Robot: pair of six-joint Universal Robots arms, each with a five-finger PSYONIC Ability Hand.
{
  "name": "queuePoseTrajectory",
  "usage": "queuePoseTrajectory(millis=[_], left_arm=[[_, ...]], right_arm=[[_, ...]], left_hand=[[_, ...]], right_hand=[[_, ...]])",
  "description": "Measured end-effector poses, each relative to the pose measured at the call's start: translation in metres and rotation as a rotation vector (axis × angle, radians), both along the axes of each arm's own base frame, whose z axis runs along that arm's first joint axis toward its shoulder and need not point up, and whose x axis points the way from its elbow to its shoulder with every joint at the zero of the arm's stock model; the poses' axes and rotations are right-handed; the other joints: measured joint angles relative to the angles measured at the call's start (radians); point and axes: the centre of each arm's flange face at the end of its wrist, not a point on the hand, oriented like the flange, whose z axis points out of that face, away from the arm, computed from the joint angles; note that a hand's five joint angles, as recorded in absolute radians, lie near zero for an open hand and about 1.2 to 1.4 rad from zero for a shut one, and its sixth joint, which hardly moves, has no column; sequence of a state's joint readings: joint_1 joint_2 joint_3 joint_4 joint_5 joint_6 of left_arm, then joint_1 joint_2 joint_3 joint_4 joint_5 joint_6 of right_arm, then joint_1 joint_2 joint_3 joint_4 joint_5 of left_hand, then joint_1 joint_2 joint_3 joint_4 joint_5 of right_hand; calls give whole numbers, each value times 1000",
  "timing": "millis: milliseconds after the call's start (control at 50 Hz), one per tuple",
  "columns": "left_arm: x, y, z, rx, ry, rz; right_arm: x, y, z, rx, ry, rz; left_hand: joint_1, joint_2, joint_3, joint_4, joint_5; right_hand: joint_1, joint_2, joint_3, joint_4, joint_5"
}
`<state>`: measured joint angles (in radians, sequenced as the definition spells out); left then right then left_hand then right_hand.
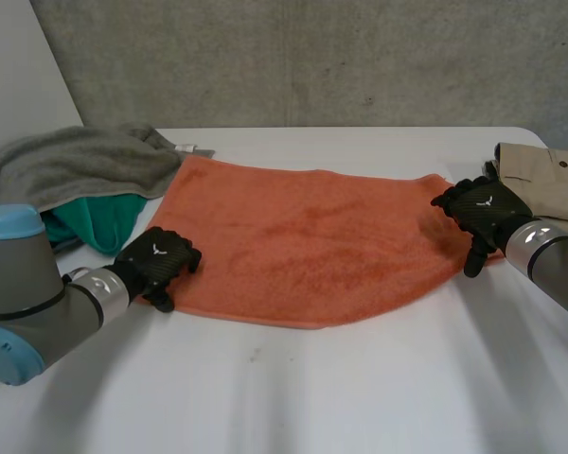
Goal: Fold the laundry.
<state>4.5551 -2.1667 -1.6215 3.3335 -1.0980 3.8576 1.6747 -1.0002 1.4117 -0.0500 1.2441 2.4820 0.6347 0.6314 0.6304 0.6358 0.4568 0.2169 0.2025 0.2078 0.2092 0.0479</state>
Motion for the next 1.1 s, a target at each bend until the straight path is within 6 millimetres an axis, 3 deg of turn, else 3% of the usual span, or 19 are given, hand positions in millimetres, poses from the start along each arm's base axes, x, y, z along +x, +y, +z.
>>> queuePoseTrajectory(millis=[240, 320, 500, 580, 640, 680, 800, 920, 1020, 1100], left_arm=[[-11, -21, 5, -81, 12, 23], [-16, -28, 7, -101, 15, 33], [-16, -29, 24, -120, 42, 89], [-15, -21, 37, -108, 93, 108], [-15, -14, 45, -94, 129, 111], [-16, -10, 49, -83, 150, 110], [-13, 5, 64, -57, 188, 106], [-6, 22, 84, -27, 216, 112], [1, 42, 107, -2, 256, 110], [4, 57, 120, 6, 286, 100]], right_arm=[[-1, 0, 0, 3, 6, -9], [-1, 1, -1, 13, 7, -17], [-2, 0, -9, 48, 3, -52], [-2, -1, -16, 66, 5, -64], [-3, -4, -21, 72, 2, -69], [-5, -6, -23, 71, -1, -72], [-9, -6, -19, 77, -14, -86], [-23, 6, 16, 93, -35, -114], [-41, 13, 73, 15, -57, -126], [-44, 9, 105, -57, -89, -101]], left_hand=[[160, 156, 152, 147, 145], [509, 482, 478, 478, 472], [525, 562, 556, 556, 526], [525, 562, 556, 556, 526], [525, 562, 556, 556, 526], [525, 562, 556, 558, 526], [525, 562, 556, 558, 526], [525, 562, 556, 559, 526], [525, 562, 556, 559, 526], [525, 562, 556, 559, 526]], right_hand=[[0, 0, 0, 0, 0], [0, 0, 0, 0, 0], [16, 20, 18, 17, 15], [300, 312, 305, 300, 295], [747, 766, 746, 744, 730], [888, 926, 908, 909, 890], [894, 972, 968, 980, 941], [894, 972, 968, 980, 941], [894, 972, 968, 980, 942], [894, 972, 969, 980, 941]])
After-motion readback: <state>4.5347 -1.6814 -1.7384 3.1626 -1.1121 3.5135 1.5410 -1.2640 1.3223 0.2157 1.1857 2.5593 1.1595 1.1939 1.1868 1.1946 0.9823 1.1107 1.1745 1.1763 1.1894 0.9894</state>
